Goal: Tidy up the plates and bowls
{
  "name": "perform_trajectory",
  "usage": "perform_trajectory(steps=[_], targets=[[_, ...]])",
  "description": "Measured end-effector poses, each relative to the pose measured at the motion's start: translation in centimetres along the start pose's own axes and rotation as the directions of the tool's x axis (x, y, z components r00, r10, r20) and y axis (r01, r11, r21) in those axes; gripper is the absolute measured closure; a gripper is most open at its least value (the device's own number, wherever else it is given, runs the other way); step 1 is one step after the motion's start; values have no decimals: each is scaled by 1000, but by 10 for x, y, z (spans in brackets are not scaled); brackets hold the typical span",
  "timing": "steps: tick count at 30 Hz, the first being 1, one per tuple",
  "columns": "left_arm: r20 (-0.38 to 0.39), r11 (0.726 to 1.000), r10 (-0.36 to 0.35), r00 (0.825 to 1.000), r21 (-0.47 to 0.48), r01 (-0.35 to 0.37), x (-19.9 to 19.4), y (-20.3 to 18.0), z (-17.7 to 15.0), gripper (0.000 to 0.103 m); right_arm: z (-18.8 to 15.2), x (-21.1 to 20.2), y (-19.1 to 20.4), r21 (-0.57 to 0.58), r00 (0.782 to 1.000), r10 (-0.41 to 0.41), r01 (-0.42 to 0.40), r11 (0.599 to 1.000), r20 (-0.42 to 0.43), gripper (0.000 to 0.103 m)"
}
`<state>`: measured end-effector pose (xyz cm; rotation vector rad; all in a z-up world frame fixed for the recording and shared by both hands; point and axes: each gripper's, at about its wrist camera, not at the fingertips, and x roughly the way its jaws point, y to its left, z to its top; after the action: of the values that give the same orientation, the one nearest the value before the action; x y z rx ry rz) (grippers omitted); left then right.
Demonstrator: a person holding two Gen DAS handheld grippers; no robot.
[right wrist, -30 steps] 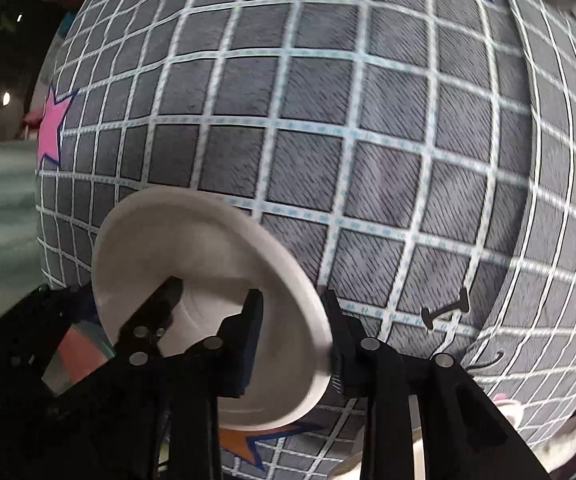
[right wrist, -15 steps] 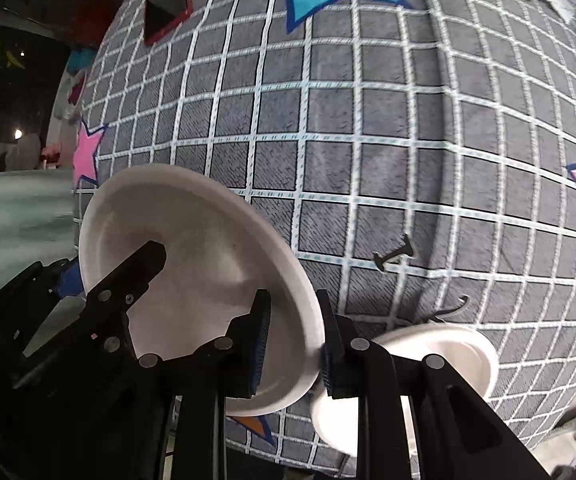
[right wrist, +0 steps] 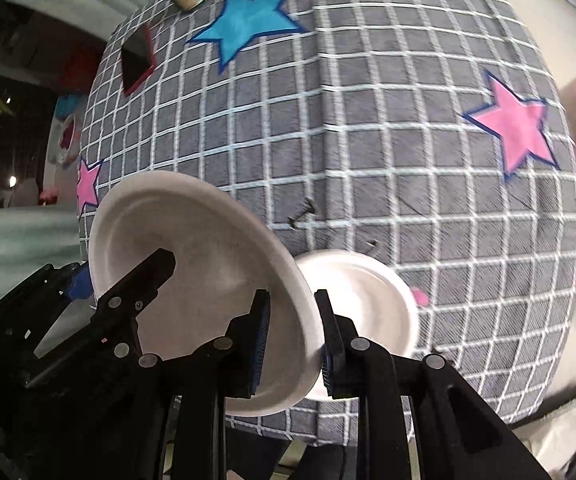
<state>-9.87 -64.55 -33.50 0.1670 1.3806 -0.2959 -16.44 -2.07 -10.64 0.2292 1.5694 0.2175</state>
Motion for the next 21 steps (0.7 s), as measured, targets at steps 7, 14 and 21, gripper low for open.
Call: perform_trajectory(steps=[7, 14, 21], targets=[[-36, 997, -18, 999, 70, 20, 12, -32, -11, 72, -30, -1, -32, 84, 1000, -8, 9, 996, -5, 78], [-84, 996, -2, 996, 84, 9, 29, -40, -20, 60, -45, 8, -54, 148, 1000, -8, 12, 989, -29, 78], [-81, 999, 51, 995, 12, -50, 26, -6, -40, 22, -50, 16, -62, 162, 995, -93, 99, 982, -46, 25]])
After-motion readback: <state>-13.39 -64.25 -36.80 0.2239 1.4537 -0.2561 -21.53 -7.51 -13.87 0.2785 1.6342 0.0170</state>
